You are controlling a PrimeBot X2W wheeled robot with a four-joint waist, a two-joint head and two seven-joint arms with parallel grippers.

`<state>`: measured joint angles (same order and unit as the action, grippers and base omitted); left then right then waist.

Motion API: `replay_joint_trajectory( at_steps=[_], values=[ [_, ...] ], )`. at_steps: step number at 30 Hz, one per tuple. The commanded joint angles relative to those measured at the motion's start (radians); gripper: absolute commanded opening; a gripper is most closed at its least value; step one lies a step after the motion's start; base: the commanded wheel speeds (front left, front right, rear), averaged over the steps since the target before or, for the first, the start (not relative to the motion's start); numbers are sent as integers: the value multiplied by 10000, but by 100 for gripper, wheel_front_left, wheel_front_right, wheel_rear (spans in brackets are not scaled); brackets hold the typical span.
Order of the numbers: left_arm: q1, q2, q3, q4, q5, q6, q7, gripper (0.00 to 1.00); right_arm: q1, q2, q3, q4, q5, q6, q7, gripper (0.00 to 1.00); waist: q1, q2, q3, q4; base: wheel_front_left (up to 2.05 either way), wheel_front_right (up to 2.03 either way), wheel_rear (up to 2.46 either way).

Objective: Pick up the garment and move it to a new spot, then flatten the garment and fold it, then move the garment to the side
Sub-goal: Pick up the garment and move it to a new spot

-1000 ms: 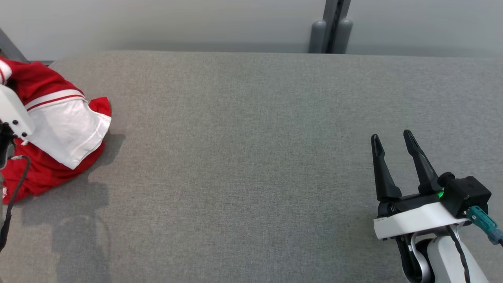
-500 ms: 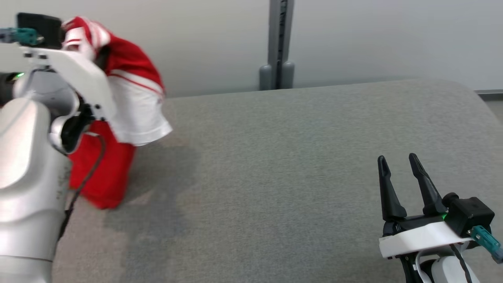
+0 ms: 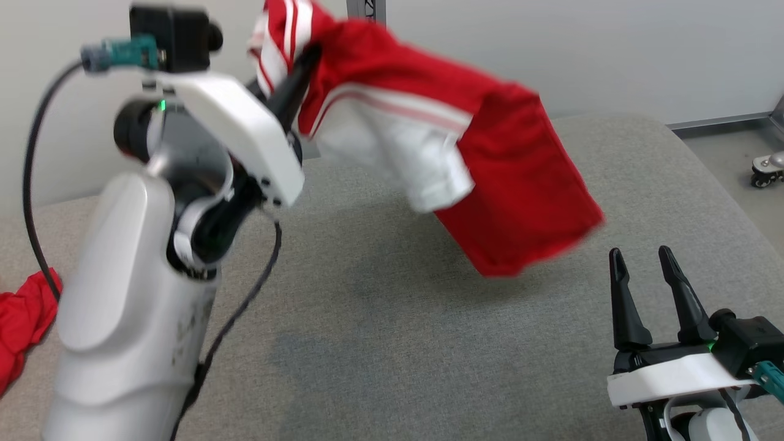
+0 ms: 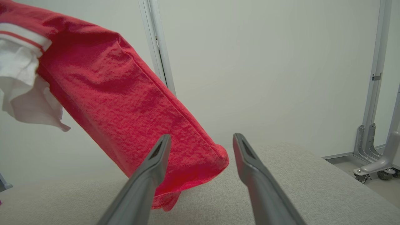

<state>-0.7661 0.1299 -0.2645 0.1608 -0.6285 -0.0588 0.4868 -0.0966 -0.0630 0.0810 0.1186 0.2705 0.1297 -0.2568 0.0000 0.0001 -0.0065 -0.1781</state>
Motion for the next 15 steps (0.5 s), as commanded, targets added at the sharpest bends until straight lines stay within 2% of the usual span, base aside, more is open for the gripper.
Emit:
replay_joint_trajectory(
  at_steps=[1, 5, 7, 9, 11, 15],
  values=[
    [674, 87, 90, -179, -125, 174, -5, 0, 77, -58, -15, -15, -49, 19, -14, 100, 0, -1, 65, -21, 0, 0, 0],
    [2306, 279, 374, -204, -384, 414, -212, 0, 130, -56, -15, -110, -57, 19, 47, 100, 0, -1, 337, 14, 0, 0, 0],
    [3062, 569, 678, 55, -391, 487, -534, 0, 46, -51, -15, -151, -60, 19, 46, 100, 0, -1, 482, 50, 0, 0, 0],
    [3700, 658, 905, 424, -544, 429, -844, 0, -56, -50, -38, -183, -72, 19, 56, 100, 0, -1, 626, 131, 0, 0, 0],
    [4282, 1025, 1158, 1337, -385, 343, -1397, 0, -160, -123, -71, -181, -95, 19, 92, 100, 0, -1, 749, 315, 0, 0, 0],
    [4565, 1055, 1240, 2347, -332, 190, -1970, 0, -193, -162, -51, -173, -135, 19, 172, 100, 0, -1, 767, 511, 0, 0, 0]
  ],
)
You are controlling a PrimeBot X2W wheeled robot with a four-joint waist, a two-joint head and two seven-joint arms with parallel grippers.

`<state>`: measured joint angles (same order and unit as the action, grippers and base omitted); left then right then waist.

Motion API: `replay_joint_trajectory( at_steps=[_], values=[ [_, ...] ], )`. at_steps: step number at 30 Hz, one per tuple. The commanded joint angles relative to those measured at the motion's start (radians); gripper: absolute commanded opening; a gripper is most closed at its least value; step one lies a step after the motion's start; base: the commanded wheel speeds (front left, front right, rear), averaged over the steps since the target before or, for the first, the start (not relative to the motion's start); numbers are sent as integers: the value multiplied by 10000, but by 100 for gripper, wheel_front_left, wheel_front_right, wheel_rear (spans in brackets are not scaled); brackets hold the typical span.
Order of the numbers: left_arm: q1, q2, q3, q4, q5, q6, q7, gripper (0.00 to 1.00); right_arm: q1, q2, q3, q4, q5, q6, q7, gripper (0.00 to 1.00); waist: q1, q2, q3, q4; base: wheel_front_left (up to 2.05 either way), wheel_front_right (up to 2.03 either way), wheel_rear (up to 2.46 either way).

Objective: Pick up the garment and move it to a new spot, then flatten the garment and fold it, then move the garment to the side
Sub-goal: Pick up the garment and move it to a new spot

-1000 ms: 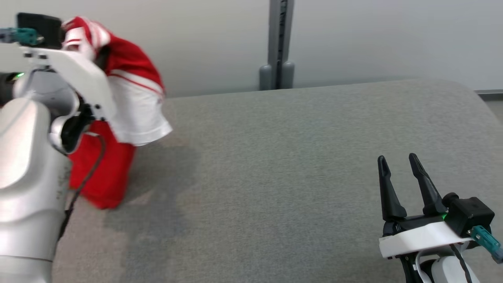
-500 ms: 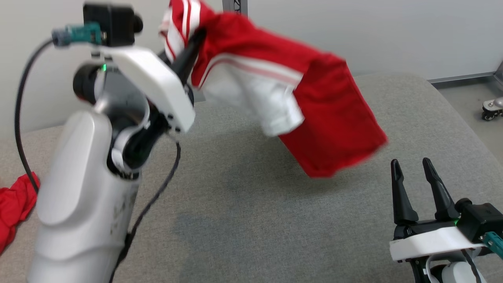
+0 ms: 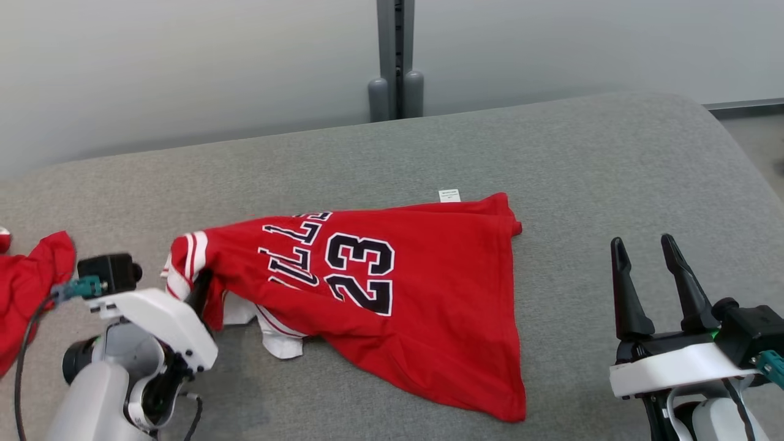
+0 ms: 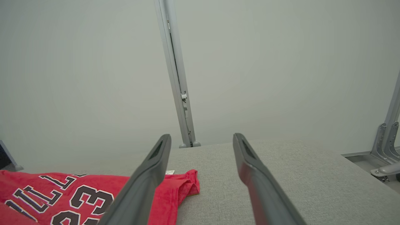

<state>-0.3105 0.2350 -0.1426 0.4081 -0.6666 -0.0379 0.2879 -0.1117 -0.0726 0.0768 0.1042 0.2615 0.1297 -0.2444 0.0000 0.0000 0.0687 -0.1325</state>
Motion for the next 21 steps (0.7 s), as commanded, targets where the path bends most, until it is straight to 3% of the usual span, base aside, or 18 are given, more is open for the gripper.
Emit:
replay_joint_trajectory(
  at_steps=[1, 2, 3, 4, 10, 14, 21],
  values=[
    [42, 4, 31, 180, 80, -90, -199, 0, -50, -81, 17, -24, -60, 19, 58, 100, 0, 0, 8, 112, 0, 0, 0],
    [48, -15, 66, 475, 93, -145, -441, 15, -67, -88, 36, -28, -65, 19, 70, 100, 0, 0, 5, 169, 0, 0, 0],
    [59, -7, 54, 814, 150, -176, -635, 78, -94, -88, 67, -25, -71, 19, 104, 100, 0, 0, -7, 208, 0, 0, 0],
    [52, -29, -14, 1080, 205, -244, -825, 100, -103, -89, 95, -20, -81, 20, 135, 100, 0, 0, -34, 248, 0, 0, 0],
    [-260, -164, -71, 1856, 168, -520, -1788, 100, -51, -124, 107, -61, -84, 19, 237, 100, 0, 0, -117, 435, 0, 0, 0],
    [-295, -184, -142, 1585, 336, -590, -2377, 100, 96, -166, 89, -110, -91, 19, 268, 100, 0, 0, -245, 500, 0, 0, 0],
    [283, 54, -69, -24, 780, -45, -3058, 100, 355, -187, -1, -255, -77, 19, 333, 100, 0, 0, -516, 501, 0, 0, 0]
  ],
)
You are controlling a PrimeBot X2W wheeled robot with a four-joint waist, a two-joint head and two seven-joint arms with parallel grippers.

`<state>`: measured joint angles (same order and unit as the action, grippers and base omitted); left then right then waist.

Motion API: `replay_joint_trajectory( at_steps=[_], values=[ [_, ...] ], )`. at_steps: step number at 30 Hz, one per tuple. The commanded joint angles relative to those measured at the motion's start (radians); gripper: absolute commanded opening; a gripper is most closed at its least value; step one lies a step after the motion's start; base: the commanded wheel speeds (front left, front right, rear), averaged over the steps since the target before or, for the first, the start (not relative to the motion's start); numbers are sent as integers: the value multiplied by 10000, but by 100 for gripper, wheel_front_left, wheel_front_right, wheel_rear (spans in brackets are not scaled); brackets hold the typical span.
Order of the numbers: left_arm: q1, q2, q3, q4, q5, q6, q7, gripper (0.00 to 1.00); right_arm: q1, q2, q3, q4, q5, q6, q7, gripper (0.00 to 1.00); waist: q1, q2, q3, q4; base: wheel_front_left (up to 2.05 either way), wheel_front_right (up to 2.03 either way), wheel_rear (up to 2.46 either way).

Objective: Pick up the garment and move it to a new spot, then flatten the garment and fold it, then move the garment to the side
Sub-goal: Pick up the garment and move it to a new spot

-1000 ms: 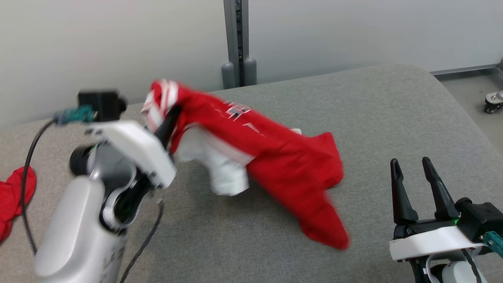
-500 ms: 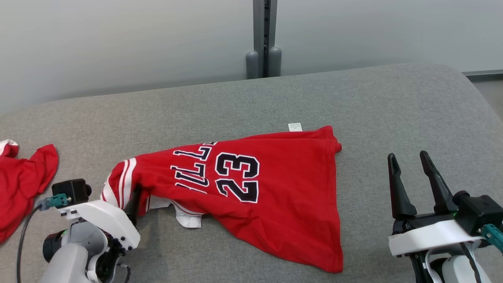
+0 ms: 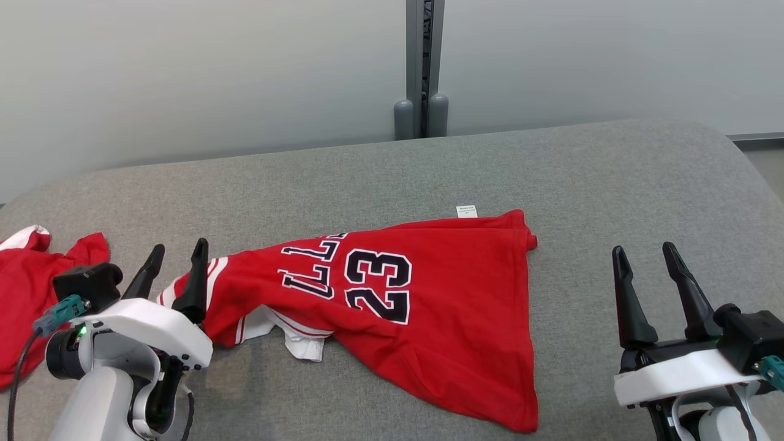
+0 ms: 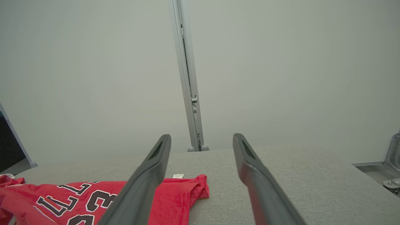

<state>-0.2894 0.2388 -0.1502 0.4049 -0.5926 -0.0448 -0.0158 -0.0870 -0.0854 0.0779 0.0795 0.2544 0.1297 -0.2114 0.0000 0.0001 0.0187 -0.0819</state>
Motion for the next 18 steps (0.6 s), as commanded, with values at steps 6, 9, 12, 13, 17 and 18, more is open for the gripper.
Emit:
replay_joint_trajectory(
  at_steps=[6, 9, 12, 13, 17, 18],
  values=[
    [992, 100, 26, -1890, 613, 857, -503, 100, 415, -26, -245, -222, -6, 19, 26, 100, 0, -1, -125, 36, 0, 0, 0],
    [1453, 13, -119, -2676, 923, 1154, -729, 100, 686, 34, -337, -319, -2, 19, 45, 100, 0, -1, -147, 134, 0, 0, 0],
    [1918, -123, -244, -3262, 1067, 1340, -946, 100, 908, 60, -414, -464, -23, 19, 71, 100, 0, -1, -154, 183, 0, 0, 0],
    [2074, -140, -275, -3403, 1164, 1412, -1045, 100, 979, 72, -448, -491, -25, 19, 85, 100, 0, -1, -153, 184, 0, 0, 0],
    [2674, -194, -437, -3752, 1530, 1650, -1562, 100, 1153, 97, -544, -561, -26, 19, 104, 100, 0, -1, -192, 182, 0, 0, 0],
    [2784, -206, -499, -3810, 1619, 1705, -1678, 100, 1189, 98, -586, -554, -14, 19, 113, 100, 0, -1, -205, 196, 0, 0, 0]
  ],
)
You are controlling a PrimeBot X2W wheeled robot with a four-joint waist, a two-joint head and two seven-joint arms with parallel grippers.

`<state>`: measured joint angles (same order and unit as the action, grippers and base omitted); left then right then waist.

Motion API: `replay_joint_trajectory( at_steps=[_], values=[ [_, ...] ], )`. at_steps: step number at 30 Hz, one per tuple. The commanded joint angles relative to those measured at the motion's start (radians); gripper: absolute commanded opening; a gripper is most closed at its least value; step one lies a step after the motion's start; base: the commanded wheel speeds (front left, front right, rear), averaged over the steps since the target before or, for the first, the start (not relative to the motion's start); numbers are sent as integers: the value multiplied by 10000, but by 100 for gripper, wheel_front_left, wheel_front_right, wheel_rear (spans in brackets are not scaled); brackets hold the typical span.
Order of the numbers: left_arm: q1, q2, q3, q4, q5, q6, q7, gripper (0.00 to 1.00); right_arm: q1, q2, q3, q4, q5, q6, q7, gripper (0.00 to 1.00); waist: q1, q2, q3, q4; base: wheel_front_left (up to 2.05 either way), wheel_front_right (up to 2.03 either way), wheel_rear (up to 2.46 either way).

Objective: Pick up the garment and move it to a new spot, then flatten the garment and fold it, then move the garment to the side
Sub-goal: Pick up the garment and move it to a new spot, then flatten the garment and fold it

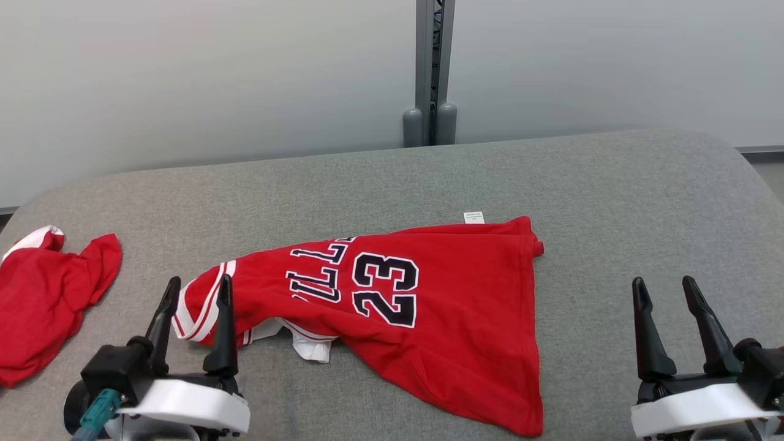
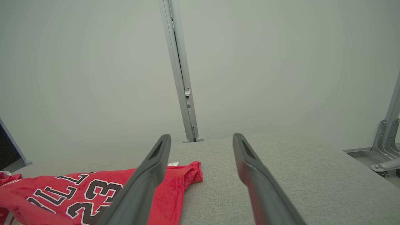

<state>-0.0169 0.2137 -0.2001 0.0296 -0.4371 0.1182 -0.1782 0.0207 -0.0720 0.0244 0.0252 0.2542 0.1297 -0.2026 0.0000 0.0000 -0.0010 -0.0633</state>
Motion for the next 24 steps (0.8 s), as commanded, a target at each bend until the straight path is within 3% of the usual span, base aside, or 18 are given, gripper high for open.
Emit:
replay_joint_trajectory(
  at_steps=[1, 17, 24],
  values=[
    [142, 27, -48, -106, 163, 99, -154, 100, 144, -29, -88, -18, 3, 19, 36, 100, 0, 0, -21, 27, 0, 0, 0],
    [258, -5, -524, -352, 508, 192, -276, 100, 301, -56, -114, 79, 125, 19, 314, 100, 0, 0, -18, 348, 0, 0, 0],
    [8, -131, -799, -474, 466, 74, -126, 100, -515, -289, 333, 1504, 455, 19, 1881, 100, 0, 0, 197, 883, 0, 0, 0]
  ],
)
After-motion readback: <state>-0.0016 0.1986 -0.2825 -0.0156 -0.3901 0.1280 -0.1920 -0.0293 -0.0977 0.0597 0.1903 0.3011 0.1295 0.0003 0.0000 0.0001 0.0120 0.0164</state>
